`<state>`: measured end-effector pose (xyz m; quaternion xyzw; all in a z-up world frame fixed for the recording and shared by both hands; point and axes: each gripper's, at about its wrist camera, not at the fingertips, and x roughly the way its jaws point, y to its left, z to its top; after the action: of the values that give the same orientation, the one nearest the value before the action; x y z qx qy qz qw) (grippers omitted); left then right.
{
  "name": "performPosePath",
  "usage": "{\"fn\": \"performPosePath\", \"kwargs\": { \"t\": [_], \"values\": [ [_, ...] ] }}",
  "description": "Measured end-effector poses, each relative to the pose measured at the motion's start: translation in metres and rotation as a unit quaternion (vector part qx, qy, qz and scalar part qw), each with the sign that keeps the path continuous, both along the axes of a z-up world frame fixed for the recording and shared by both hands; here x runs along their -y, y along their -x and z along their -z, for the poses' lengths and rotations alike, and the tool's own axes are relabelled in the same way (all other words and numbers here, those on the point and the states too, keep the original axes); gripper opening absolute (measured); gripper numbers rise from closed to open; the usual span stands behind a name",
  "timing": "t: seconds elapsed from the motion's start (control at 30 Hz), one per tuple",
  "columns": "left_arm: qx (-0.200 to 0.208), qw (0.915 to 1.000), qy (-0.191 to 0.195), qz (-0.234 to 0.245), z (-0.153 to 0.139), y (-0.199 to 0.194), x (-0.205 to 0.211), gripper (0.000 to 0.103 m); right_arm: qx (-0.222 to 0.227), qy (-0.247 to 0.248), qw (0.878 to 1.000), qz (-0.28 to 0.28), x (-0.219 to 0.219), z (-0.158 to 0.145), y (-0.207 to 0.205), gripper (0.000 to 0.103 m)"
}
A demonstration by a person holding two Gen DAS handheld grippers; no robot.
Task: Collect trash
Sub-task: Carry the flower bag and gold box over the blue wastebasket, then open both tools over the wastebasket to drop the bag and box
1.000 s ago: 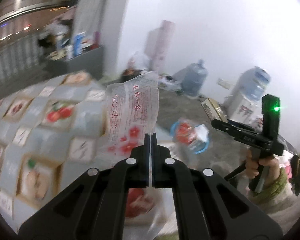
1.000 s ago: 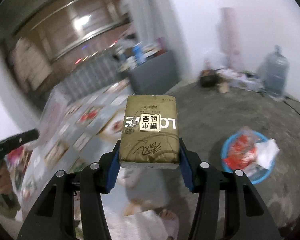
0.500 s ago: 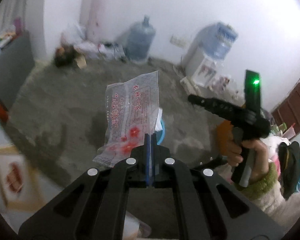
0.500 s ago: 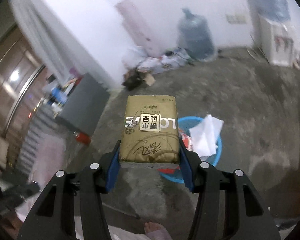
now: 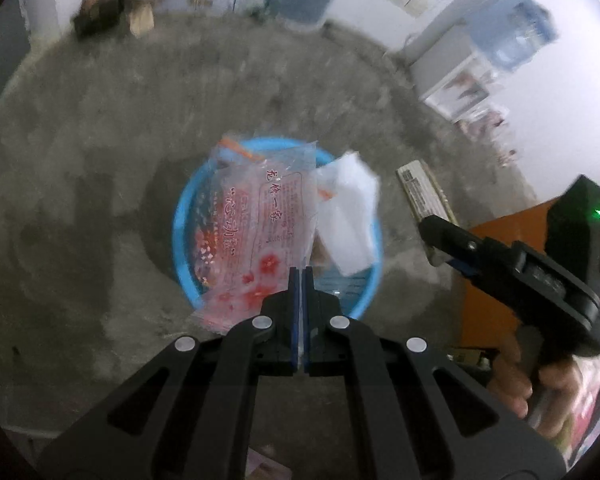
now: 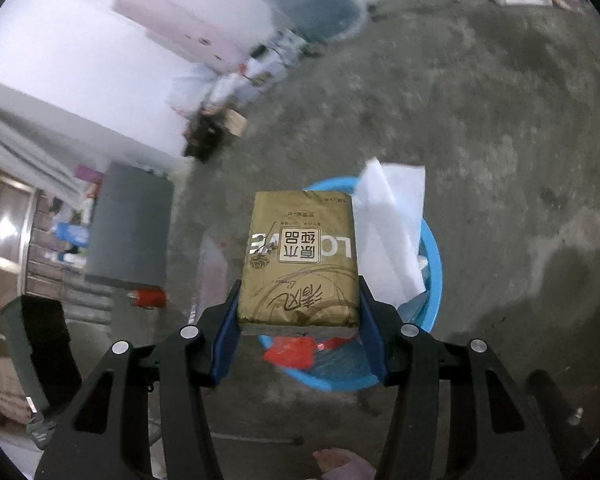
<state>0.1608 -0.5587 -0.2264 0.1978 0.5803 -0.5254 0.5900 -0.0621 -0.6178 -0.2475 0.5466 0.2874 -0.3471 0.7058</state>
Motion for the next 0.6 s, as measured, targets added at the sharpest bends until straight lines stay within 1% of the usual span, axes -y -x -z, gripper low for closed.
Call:
{"fn": "performPosePath", "kwargs": {
  "t": [0.03, 0.07, 0.13, 0.17, 0.2, 0.3, 0.4, 0.5, 0.57, 0.6],
  "values": [
    [-0.003, 0.9998, -0.017, 0.000, 0.017, 0.000, 0.007, 0.000, -0.008, -0.006, 1.000, -0.002, 0.005, 0.008, -0.003, 0.051],
    [-0.006, 0.9995, -0.032, 0.001, 0.033, -0.001, 0.013, 0.000, -0.020, -0.018, 1.000, -0.003, 0.009, 0.026, -0.008, 0.051],
    [-0.016, 0.9980, -0.062, 0.000, 0.066, -0.001, 0.024, 0.000, -0.036, -0.031, 0.999, -0.004, 0.014, 0.048, -0.014, 0.051],
    [-0.022, 0.9972, -0.071, -0.002, 0.076, -0.002, 0.026, 0.000, -0.045, -0.037, 0.998, -0.005, 0.016, 0.056, -0.017, 0.051],
    [-0.028, 0.9962, -0.082, -0.006, 0.090, -0.003, 0.028, 0.000, -0.057, -0.045, 0.997, -0.009, 0.017, 0.070, -0.022, 0.051],
    [-0.062, 0.9938, -0.090, -0.020, 0.117, -0.009, 0.029, 0.000, -0.077, -0.049, 0.996, -0.026, 0.018, 0.089, -0.033, 0.051],
    [-0.085, 0.9911, -0.099, -0.030, 0.138, -0.018, 0.029, 0.000, -0.088, -0.049, 0.994, -0.028, 0.022, 0.102, -0.036, 0.051],
    [-0.093, 0.9899, -0.102, -0.033, 0.150, -0.024, 0.027, 0.000, -0.105, -0.056, 0.992, -0.031, 0.025, 0.111, -0.036, 0.051],
    [-0.102, 0.9884, -0.105, -0.039, 0.154, -0.026, 0.026, 0.001, -0.122, -0.043, 0.991, -0.037, 0.026, 0.109, -0.038, 0.051],
    [-0.103, 0.9873, -0.114, -0.042, 0.157, -0.025, 0.025, 0.001, -0.129, -0.038, 0.990, -0.045, 0.026, 0.107, -0.041, 0.051]
  ]
}}
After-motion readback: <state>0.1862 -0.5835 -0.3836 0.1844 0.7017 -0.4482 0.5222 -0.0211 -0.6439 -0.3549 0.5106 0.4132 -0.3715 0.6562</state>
